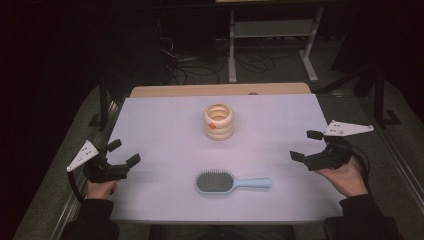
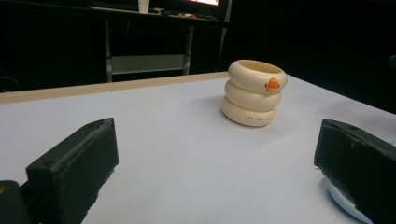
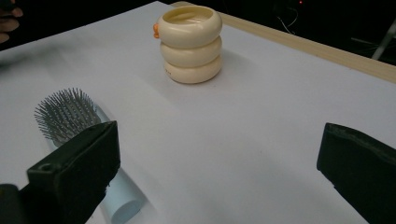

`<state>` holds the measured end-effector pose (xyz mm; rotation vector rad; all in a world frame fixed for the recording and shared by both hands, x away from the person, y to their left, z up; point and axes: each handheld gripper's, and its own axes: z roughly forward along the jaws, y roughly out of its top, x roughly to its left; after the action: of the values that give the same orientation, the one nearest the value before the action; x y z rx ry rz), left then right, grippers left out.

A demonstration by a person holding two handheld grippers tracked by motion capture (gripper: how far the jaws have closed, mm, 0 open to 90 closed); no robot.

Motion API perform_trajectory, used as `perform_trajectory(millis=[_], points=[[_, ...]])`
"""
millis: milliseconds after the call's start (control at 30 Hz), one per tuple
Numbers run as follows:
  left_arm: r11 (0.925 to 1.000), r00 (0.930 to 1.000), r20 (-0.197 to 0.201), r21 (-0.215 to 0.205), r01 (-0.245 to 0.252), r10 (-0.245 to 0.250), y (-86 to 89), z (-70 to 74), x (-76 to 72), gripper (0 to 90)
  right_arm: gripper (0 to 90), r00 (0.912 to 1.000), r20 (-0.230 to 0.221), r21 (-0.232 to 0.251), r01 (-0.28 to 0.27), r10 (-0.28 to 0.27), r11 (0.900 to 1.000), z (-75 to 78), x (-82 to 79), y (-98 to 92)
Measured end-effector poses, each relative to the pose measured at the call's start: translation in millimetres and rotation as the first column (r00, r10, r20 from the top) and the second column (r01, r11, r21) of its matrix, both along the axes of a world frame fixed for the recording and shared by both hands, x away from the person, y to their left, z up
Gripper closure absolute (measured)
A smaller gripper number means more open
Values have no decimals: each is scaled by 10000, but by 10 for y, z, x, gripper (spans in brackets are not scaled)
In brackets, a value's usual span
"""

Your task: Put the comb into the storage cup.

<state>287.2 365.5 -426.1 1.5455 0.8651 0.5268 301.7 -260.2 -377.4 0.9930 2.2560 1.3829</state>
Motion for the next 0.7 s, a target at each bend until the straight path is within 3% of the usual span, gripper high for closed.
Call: perform_trajectory(millis=[700], points=[[10000,10000,28,-12,37,-37,2,3,-4,0,0,9944,-298,-908,-1032,1009,9905,146,122,307]])
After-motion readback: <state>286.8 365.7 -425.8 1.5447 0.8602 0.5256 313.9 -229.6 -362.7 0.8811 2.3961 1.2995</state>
